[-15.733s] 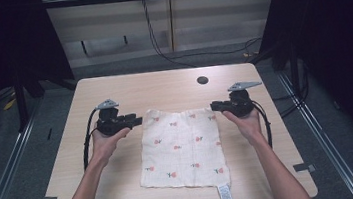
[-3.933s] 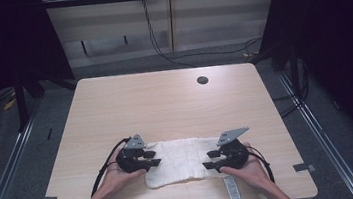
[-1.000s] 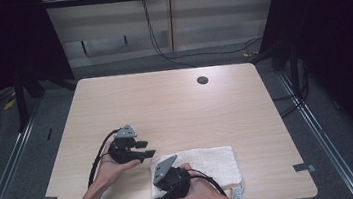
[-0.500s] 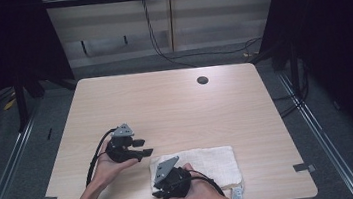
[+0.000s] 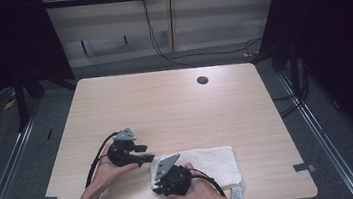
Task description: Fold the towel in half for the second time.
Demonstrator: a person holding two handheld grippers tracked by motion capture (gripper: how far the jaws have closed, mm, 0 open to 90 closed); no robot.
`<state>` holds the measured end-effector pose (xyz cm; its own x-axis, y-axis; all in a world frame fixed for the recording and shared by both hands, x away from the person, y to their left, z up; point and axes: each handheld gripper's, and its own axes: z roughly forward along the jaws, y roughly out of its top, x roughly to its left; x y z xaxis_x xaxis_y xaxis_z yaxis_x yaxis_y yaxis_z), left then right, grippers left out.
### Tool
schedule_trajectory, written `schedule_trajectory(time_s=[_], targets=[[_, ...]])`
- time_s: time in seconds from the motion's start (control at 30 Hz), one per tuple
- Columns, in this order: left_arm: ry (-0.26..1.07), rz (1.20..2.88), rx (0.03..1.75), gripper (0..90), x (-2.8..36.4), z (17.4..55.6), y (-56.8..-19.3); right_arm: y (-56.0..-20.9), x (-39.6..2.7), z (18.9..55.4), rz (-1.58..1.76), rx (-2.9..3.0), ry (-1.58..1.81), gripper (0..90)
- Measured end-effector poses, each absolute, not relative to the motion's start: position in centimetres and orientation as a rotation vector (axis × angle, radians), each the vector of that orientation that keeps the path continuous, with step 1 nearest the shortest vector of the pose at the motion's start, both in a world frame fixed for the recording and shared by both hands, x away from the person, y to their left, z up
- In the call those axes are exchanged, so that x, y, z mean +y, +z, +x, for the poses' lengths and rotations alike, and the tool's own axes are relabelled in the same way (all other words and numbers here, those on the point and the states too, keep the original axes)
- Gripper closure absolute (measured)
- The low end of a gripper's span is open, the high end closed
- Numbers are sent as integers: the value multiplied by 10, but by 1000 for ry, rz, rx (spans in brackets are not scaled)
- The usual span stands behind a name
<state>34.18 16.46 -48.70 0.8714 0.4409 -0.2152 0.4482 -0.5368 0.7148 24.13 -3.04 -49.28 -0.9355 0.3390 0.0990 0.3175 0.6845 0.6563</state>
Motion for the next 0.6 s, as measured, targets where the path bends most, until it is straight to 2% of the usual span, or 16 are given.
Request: schedule_trajectory(time_s=[0.23, 0.53, 0.6], targets=[[-56, 2237, 598, 497, 160, 339, -493, -493, -31, 243, 568, 2863, 1113, 821], [-74, 2258, 552, 659, 154, 333, -500, -494, -32, 242, 582, 2857, 1124, 821], [-78, 2259, 542, 725, 153, 333, -501, -494, -32, 242, 583, 2858, 1126, 820]])
